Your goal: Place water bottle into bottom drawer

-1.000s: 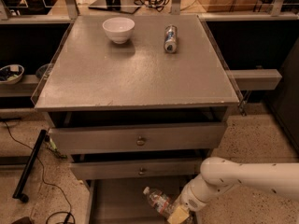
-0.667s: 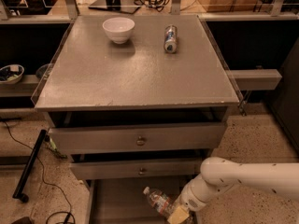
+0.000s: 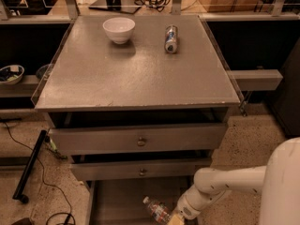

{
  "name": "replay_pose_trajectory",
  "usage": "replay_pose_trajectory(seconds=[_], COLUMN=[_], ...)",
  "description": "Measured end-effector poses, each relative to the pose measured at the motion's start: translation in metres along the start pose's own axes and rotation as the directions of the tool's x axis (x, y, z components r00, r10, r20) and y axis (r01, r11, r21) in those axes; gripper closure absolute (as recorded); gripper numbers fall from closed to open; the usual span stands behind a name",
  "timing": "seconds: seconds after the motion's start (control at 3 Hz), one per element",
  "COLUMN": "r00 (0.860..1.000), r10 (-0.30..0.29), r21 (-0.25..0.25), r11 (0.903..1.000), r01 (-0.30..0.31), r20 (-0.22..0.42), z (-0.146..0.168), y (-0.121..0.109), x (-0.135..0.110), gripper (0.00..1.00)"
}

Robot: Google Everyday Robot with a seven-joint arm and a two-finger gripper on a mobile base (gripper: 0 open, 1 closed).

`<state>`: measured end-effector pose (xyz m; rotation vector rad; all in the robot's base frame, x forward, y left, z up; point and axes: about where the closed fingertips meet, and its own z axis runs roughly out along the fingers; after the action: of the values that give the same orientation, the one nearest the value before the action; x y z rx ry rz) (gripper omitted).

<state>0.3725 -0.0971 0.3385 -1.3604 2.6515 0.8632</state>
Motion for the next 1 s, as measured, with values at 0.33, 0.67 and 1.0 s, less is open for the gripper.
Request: replay_pose_trajectory(seconds=[0.33,0.67,1.0], r00=[1.000,0.999,0.993], r10=[0.000,0.046,0.109], r21=[0.000,0.018,0.037], r11=[1.0000,0.9988,0.9931], r01=[0.000,-0.046,-0.111], r20=[0.000,0.013,0.037], z=[0.000,0.013,0.029], y=[0.000,-0.002,-0.012], x=[0.000,0.001,0.001], gripper=[1.00,1.00,1.00])
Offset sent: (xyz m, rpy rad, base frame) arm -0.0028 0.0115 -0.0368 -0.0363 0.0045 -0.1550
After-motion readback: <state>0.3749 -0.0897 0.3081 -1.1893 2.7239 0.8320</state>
